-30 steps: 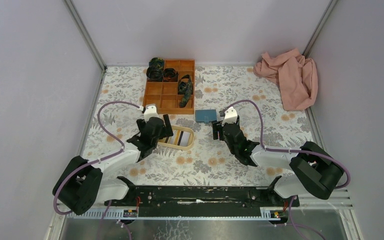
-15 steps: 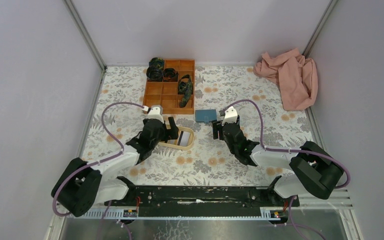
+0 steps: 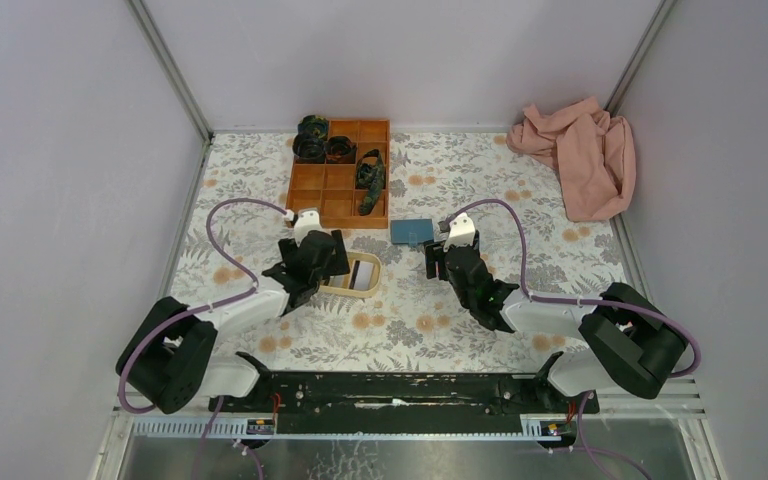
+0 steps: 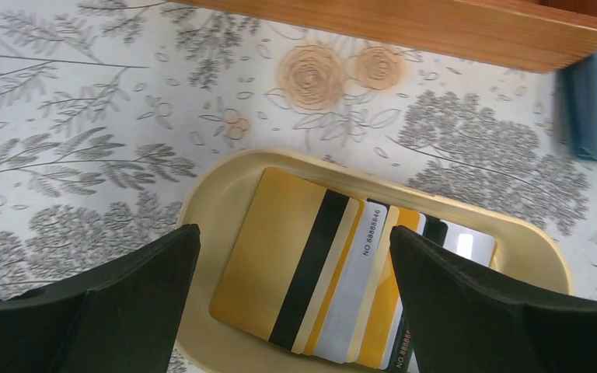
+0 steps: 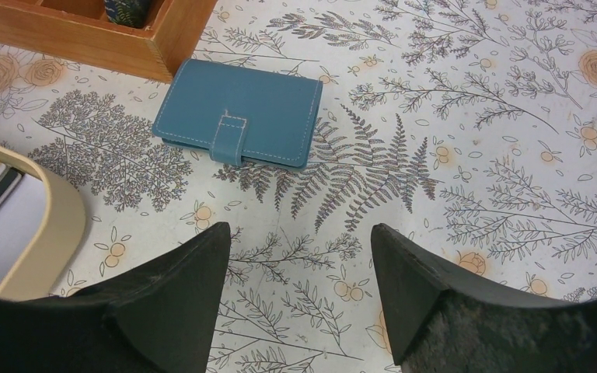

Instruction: Take the credit cards out of the card holder

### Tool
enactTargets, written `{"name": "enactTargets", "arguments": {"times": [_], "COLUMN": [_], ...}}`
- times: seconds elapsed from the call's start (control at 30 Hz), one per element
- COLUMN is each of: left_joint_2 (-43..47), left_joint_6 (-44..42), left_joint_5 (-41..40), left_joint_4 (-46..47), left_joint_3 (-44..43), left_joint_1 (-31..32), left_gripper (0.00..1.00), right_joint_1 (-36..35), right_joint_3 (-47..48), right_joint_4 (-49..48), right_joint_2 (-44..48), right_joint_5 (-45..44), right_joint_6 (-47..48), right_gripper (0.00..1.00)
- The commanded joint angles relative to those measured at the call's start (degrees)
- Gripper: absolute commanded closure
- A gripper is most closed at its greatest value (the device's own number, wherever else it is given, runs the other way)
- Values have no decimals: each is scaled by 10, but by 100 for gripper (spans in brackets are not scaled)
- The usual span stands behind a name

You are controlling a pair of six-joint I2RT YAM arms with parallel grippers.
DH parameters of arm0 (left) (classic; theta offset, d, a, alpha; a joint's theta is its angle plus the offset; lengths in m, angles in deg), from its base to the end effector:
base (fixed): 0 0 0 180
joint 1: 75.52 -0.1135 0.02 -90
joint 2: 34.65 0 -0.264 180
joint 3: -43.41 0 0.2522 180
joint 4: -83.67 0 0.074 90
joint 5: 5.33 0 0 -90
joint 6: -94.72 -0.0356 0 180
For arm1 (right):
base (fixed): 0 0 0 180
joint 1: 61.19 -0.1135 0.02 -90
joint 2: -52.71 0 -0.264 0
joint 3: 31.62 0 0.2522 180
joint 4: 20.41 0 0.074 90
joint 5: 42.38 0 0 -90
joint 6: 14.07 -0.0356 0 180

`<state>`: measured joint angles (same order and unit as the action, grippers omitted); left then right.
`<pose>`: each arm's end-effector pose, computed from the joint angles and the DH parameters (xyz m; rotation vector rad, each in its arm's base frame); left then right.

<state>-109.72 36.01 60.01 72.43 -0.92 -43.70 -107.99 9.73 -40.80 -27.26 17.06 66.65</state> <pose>0.2184 -0.1180 0.1685 -0.2055 2.2167 -0.1038 0.1983 0.1848 0.1833 -0.2437 1.8312 0.1794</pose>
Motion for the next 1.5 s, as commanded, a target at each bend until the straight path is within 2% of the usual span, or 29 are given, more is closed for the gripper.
{"name": "enactTargets", "arguments": {"times": [0.0, 0.2, 0.27, 0.37, 0.53, 0.67, 0.73, 0.87, 1.0, 1.2, 1.47], "left_joint_2": [-9, 11, 46, 124, 205, 167, 130, 66, 42, 45, 10], "left_joint_6": [26, 57, 46, 27, 24, 36, 45, 51, 58, 35, 27], "left_joint_5": [-80, -117, -90, -7, 55, 81, 82, 65, 49, 36, 50], "left_joint_4": [-55, -76, -45, 45, 128, 146, 148, 175, 226, 261, 259], "left_joint_3": [-18, -16, 2, 51, 77, 44, 19, -14, 4, 43, 26], "left_joint_1": [-8, -21, -21, -20, -14, -11, -11, -12, -12, 4, 4], "left_gripper": [0, 0, 0, 0, 1, 0, 0, 0, 0, 0, 0], "right_joint_1": [0, 0, 0, 1, 1, 6, 20, 54, 52, 31, -30], "right_joint_3": [21, 21, 23, 34, 128, 225, 257, 311, 303, 265, 326], "right_joint_4": [-17, -15, -14, -2, 80, 133, 135, 160, 142, 90, 126], "right_joint_2": [0, 4, 5, -3, -65, -142, -179, -245, -264, -239, -305], "right_joint_5": [-15, -19, -17, -15, -21, -32, -3, 81, 108, 137, 77], "right_joint_6": [-5, -9, -9, -9, 11, 28, 39, 62, 91, 138, 201], "right_gripper": [26, 26, 26, 28, 30, 32, 30, 13, 5, 5, 5]}}
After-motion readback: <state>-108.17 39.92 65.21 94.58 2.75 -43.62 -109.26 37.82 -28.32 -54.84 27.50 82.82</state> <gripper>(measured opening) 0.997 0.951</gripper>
